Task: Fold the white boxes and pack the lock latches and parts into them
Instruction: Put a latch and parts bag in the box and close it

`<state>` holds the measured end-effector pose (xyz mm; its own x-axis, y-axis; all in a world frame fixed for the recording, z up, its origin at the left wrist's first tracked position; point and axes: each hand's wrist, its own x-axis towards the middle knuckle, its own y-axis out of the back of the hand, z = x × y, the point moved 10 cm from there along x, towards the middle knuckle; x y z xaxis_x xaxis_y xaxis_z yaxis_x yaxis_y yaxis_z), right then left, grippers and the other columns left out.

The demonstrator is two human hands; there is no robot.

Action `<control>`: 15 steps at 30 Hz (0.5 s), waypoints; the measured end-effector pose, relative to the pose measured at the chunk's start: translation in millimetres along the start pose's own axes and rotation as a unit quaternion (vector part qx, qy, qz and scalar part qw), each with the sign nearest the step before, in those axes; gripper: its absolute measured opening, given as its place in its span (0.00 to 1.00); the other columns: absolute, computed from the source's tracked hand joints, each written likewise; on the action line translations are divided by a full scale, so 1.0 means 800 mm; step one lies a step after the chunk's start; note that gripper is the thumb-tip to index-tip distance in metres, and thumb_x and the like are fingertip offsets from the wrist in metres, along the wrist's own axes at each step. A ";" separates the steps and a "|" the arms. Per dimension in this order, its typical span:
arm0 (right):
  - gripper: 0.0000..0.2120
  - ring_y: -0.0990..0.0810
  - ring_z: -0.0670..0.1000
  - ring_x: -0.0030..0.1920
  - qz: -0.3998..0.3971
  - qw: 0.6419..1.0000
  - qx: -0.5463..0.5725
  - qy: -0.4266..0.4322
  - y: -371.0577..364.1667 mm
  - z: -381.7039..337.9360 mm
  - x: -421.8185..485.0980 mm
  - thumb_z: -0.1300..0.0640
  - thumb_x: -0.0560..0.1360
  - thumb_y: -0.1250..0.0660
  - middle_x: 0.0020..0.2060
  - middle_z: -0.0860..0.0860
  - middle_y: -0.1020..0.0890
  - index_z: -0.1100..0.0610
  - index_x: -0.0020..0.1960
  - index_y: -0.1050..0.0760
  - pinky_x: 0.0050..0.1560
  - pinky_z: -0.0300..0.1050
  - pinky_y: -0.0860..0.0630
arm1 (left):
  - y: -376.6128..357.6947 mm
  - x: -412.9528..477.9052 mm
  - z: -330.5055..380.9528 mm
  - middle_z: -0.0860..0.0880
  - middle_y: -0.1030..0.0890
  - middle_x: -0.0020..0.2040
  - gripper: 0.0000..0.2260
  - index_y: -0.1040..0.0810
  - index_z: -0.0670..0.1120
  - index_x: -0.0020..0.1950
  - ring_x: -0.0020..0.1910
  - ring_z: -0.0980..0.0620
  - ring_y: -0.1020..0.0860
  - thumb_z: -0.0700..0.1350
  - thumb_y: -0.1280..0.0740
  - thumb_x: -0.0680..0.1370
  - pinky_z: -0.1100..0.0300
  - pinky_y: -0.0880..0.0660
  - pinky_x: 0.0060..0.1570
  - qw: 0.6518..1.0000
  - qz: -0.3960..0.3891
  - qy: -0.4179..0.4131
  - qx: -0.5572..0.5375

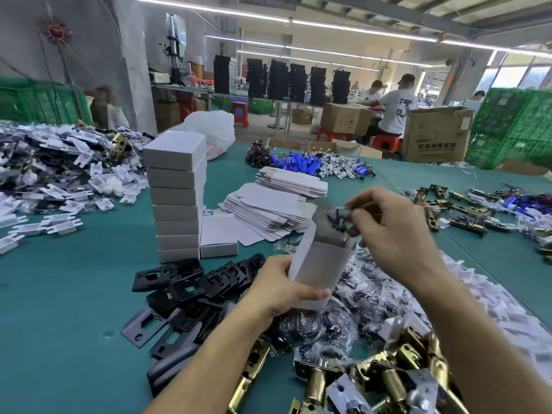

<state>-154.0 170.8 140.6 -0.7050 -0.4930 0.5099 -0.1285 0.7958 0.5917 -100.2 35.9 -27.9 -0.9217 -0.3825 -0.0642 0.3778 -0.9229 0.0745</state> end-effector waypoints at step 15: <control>0.14 0.18 0.44 0.46 -0.188 0.976 -0.108 0.004 -0.062 0.009 -0.001 0.60 0.77 0.35 0.43 0.41 0.16 0.40 0.42 0.21 0.48 0.44 0.21 | 0.003 -0.002 -0.001 0.50 0.13 0.44 0.16 0.15 0.49 0.46 0.47 0.49 0.16 0.41 0.16 0.62 0.57 0.18 0.48 0.999 0.022 -0.001 0.026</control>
<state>-152.0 134.6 106.4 -0.6311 -0.7392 0.2353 -0.2274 0.4662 0.8549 -97.5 34.5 -28.2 -0.9046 -0.4224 -0.0577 0.4128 -0.9016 0.1292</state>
